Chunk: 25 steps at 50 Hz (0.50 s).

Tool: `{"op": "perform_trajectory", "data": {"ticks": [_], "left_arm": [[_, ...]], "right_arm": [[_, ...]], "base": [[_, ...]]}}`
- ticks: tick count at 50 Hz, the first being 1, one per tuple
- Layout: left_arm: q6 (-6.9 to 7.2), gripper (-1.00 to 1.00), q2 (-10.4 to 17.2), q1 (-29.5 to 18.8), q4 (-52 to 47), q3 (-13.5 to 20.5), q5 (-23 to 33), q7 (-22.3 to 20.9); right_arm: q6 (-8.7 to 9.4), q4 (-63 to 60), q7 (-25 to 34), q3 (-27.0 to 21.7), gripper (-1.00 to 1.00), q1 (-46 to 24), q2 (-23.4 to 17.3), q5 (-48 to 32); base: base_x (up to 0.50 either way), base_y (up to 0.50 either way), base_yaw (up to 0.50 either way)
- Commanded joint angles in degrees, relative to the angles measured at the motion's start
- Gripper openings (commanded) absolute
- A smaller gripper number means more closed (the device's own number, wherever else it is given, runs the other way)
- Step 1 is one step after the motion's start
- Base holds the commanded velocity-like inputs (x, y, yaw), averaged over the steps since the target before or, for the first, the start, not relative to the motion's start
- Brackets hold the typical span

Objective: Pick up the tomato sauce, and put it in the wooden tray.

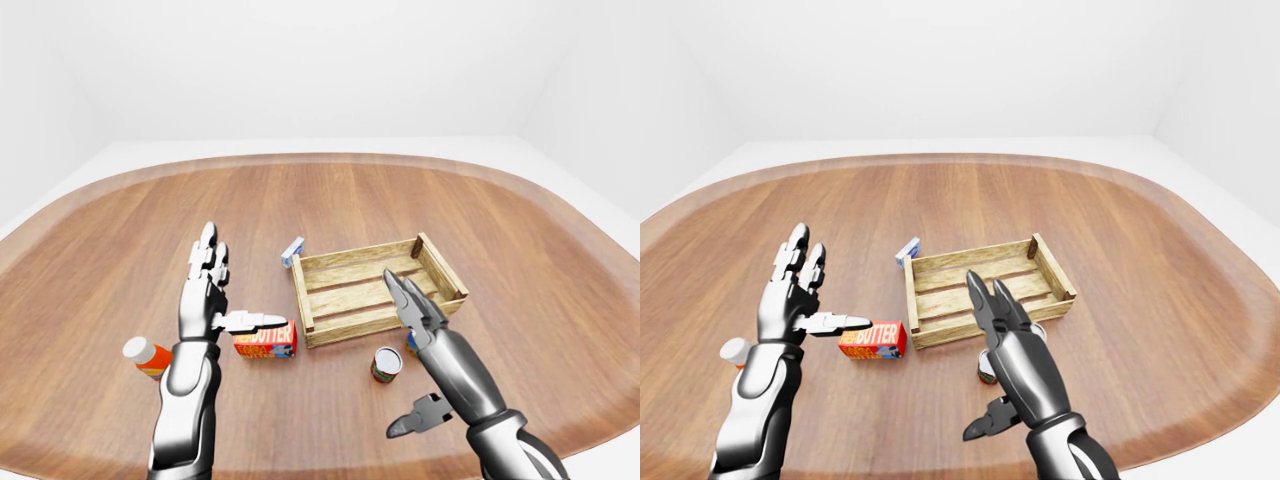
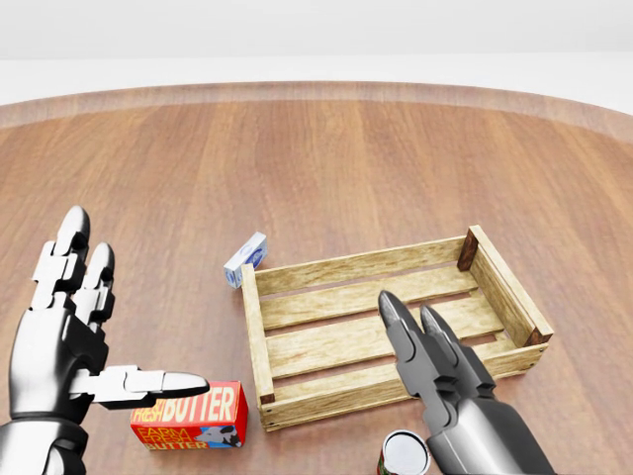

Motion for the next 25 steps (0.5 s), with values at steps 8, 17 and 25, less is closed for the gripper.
{"op": "perform_trajectory", "data": {"ticks": [8, 17, 25], "left_arm": [[0.00, 1.00, -0.08, 0.01, 0.25, -0.32, 0.25, 0.04], [0.00, 1.00, -0.05, -0.04, 0.26, -0.26, 0.20, -0.07], [0.00, 1.00, -0.05, 0.04, -0.04, -0.28, 0.20, -0.07]], "right_arm": [[0.00, 7.11, -4.82, 3.23, 1.00, 1.89, -2.77, -4.34], [0.00, 14.16, -7.97, 3.08, 1.00, 0.44, -2.89, -8.09], [0.00, 17.02, -10.62, 3.65, 1.00, 0.51, -3.12, -13.89]], "base": [[0.00, 0.00, 0.00], [0.00, 0.00, 0.00], [0.00, 0.00, 0.00]]}}
